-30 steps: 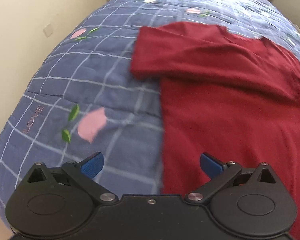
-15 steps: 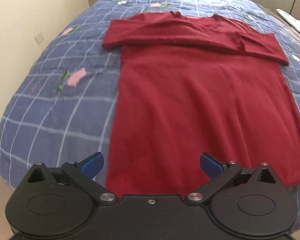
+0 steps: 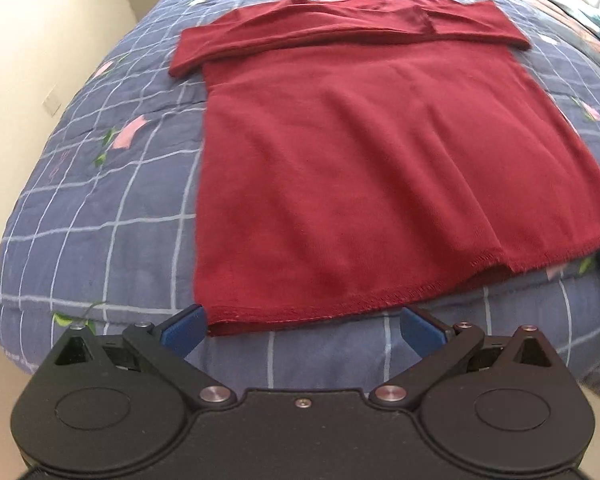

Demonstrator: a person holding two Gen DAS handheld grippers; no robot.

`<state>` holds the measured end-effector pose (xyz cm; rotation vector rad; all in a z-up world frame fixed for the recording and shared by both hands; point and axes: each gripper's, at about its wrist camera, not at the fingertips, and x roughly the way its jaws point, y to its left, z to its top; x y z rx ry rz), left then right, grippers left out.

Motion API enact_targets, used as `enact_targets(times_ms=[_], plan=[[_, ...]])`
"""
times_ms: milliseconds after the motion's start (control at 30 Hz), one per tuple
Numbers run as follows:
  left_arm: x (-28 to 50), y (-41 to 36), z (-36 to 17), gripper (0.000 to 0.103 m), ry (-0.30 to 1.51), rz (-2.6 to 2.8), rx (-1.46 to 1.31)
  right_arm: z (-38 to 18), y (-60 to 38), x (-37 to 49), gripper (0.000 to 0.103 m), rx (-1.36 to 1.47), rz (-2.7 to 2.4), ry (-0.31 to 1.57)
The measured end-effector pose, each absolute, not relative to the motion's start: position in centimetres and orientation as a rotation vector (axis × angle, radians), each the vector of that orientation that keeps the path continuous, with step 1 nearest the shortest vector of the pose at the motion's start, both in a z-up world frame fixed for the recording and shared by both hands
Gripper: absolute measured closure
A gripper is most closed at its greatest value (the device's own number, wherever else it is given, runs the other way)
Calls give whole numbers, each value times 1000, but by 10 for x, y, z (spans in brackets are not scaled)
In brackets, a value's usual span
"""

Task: Fold small clothes
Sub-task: 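Smooth the shirt side edge with the left gripper, then grasp the red shirt hem with both grippers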

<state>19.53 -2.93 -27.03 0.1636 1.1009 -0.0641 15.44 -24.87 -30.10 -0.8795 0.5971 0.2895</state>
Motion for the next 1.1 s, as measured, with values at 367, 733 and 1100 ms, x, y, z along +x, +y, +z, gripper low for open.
enact_targets(times_ms=[367,733,1100], plan=[[185,-58,-273,1,1017,-184,313,-267,-263,191,91,-567,417,756],[199,-64,-287,2,1007,-217,350,-219,-296,254,94,-200,402,789],[223,-22,-264,72,1080,-109,202,-208,-293,242,96,-212,411,860]])
